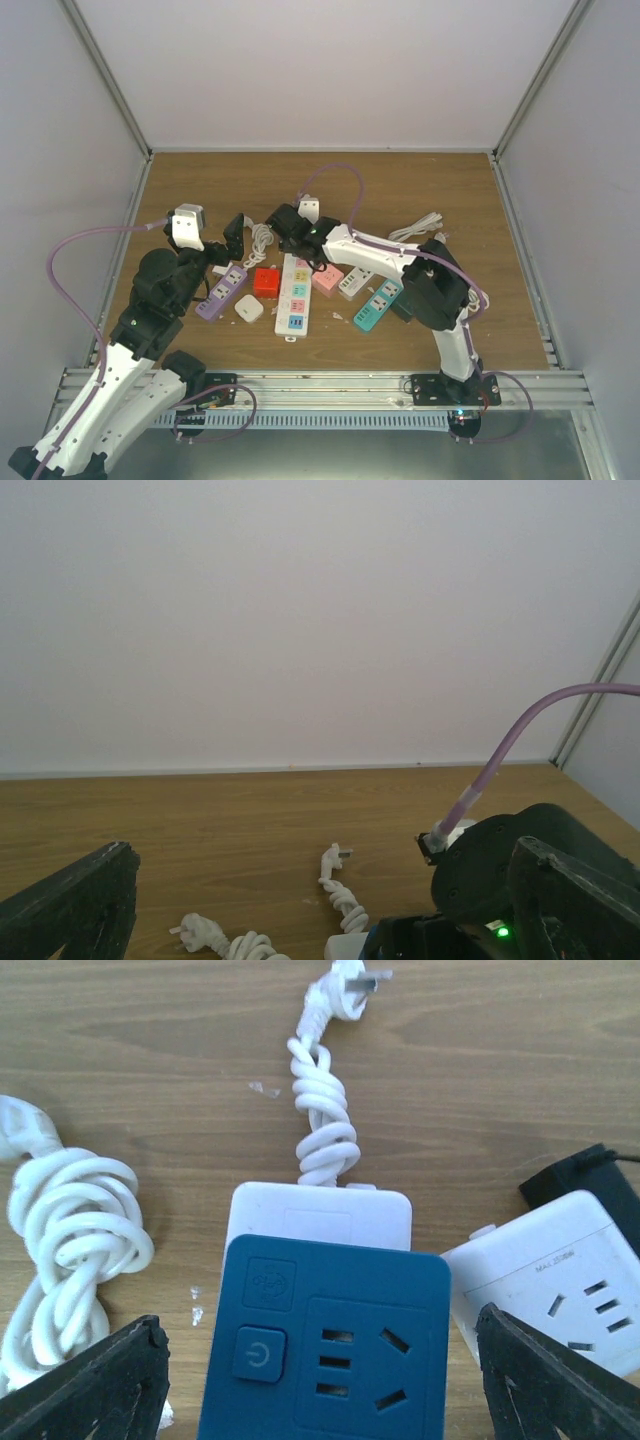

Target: Insert the plug

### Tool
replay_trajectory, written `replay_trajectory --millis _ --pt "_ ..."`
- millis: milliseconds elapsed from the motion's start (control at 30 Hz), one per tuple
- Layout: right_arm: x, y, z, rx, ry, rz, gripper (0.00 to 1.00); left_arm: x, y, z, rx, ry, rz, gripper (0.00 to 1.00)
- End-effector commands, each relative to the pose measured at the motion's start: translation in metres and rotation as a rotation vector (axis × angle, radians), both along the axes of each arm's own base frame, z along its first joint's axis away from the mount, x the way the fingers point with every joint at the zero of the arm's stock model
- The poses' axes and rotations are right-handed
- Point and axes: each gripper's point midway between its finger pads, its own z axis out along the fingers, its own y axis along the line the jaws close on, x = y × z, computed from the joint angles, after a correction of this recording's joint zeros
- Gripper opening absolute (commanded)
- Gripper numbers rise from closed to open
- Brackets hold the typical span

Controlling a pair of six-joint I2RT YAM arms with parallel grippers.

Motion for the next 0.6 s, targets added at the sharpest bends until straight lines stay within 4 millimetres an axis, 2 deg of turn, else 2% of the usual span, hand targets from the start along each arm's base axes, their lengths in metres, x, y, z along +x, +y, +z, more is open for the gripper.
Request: replay_trajectory --millis 0,167,333,400,567 --pt "0.002 0.001 -0.018 -0.023 0.047 0.001 0.83 0.001 0.005 0.008 -0.016 -0.032 0.023 0.99" --pt "0.004 -0.002 -0.026 -0.044 0.050 -0.018 0.73 0.001 0.004 0.008 -0.017 -0.034 0.021 0.99" --pt "0.008 -0.009 -0.035 -0.082 0.029 -0.044 0.51 0.001 0.003 0.008 -0.018 -0.035 0.015 0.99" --pt "0.007 -0.010 -0.044 -0.102 0.042 -0.041 0.47 0.001 0.004 0.008 -0.018 -0.035 0.018 0.99" --pt "-0.006 -0.022 -0.090 -0.199 0.137 -0.053 0.44 0.001 0.004 0.008 -0.019 -0.035 0.018 0.99"
